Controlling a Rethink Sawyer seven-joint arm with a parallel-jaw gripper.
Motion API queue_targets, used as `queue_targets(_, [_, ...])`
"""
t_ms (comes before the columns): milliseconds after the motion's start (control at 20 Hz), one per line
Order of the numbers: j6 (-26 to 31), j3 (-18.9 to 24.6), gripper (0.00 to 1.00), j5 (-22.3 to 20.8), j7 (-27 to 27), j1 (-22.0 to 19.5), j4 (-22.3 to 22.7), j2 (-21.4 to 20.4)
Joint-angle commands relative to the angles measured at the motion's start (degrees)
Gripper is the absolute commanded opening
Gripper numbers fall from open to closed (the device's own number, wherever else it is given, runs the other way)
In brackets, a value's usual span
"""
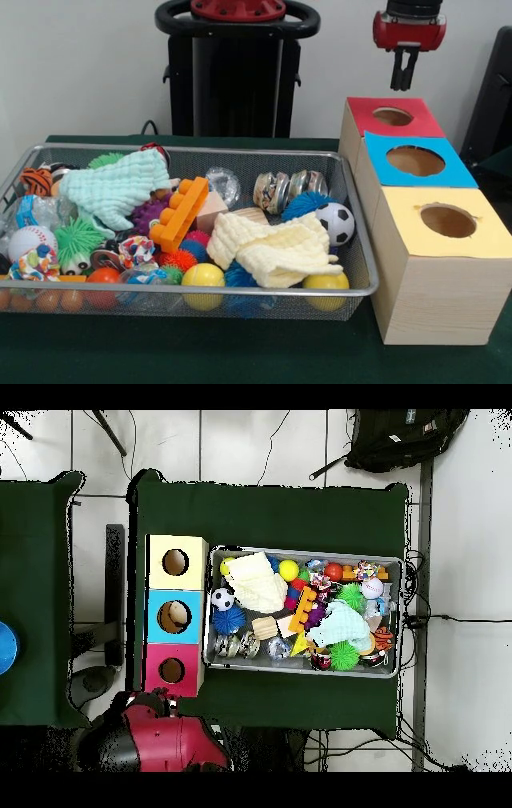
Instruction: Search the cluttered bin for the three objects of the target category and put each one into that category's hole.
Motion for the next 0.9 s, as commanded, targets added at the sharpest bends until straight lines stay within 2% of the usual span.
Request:
queue_targets(50, [3.3, 0.0, 0.0, 0.3, 7.4, -3.7, -3.3, 0.6])
queue_targets(300, [1.2, 1.9, 0.0, -1.5, 4.4, -7.8, -3.3, 1.5])
queue_targets(700, [1.0, 4.7, 0.0, -5.2, 0.1, -15.0, -4.0, 1.8])
queue_targets(900, [2.2, 6.3, 0.0, -7.3, -1.6, -18.7, -3.6, 0.7])
